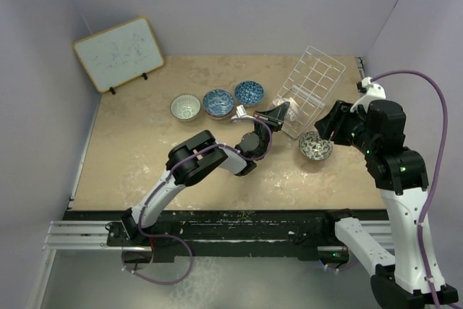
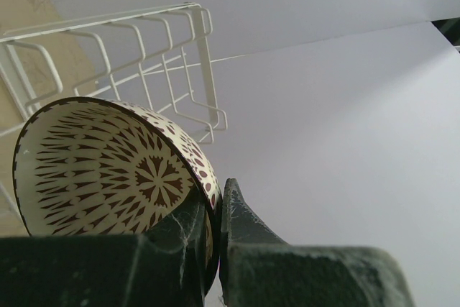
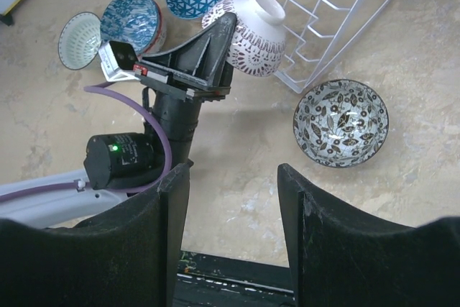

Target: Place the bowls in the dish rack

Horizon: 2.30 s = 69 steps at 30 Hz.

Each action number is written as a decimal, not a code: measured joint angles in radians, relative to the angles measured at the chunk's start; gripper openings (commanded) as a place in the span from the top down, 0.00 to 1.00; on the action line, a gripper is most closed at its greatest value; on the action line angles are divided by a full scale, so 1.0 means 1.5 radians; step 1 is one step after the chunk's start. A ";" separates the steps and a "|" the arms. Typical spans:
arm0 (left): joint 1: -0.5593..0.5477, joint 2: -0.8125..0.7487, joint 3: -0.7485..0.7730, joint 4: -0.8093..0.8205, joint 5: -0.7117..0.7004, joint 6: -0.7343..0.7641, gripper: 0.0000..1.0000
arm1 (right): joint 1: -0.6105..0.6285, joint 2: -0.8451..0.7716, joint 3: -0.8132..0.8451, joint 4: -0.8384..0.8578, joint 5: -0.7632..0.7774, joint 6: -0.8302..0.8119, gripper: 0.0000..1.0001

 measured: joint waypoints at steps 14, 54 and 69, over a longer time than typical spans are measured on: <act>0.000 0.059 0.034 0.000 -0.032 -0.035 1.00 | 0.003 -0.003 -0.019 0.001 0.000 0.000 0.45; 0.001 0.129 0.056 0.010 -0.060 -0.160 0.56 | 0.003 -0.008 -0.044 0.011 -0.057 -0.006 0.45; 0.002 0.087 -0.019 0.010 -0.009 -0.183 0.01 | 0.003 -0.008 -0.044 0.015 -0.069 -0.006 0.44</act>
